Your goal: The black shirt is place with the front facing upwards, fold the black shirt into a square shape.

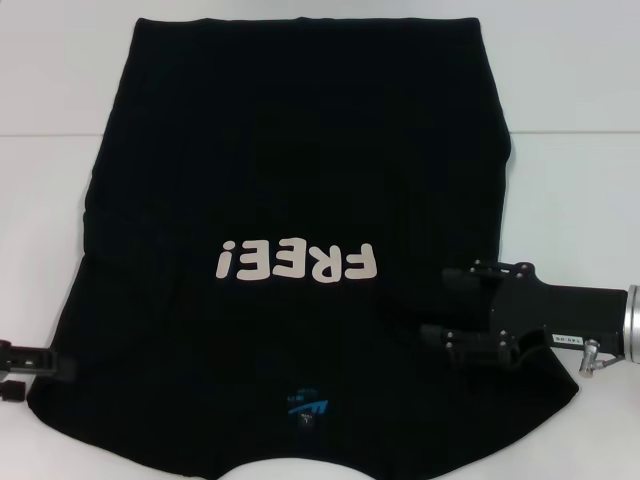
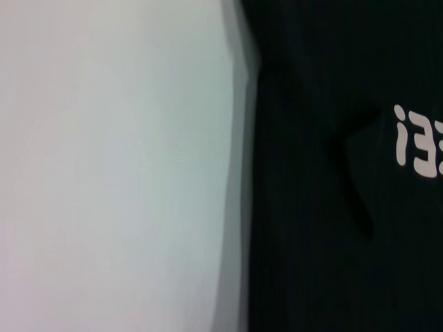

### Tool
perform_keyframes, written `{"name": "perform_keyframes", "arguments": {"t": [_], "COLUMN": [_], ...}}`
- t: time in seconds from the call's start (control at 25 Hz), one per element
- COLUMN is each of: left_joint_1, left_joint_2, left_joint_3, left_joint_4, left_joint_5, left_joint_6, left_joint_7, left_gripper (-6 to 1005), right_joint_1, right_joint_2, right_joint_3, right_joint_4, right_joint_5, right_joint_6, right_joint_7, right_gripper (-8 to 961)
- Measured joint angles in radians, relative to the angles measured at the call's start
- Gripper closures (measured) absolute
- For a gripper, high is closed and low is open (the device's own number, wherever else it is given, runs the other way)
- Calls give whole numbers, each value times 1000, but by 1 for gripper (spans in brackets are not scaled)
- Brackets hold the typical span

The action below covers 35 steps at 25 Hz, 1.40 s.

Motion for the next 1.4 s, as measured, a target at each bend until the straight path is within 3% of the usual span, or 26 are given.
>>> {"name": "perform_keyframes", "arguments": {"t": [0.52, 1.08, 1.4], "left_joint_1": [-21, -16, -12], "left_joint_2": [-25, -29, -24], "left_joint_3": [56, 92, 92], "left_joint_4": [8, 21, 22], "left_joint_5": [2, 7, 8], "left_joint_6": [-9, -32, -34], "left_joint_7": [2, 2, 2], "left_gripper": [87, 551, 892], "right_joint_1": [-1, -4, -3], "right_joint_2": [0, -4, -29], "right_joint_3": [9, 12, 5], "right_joint_4": [-8, -15, -145], "right_joint_5": [2, 2, -33], "right_joint_6": [-30, -36, -34], "right_joint_7": [1, 27, 314], "right_gripper": [130, 130, 130]}}
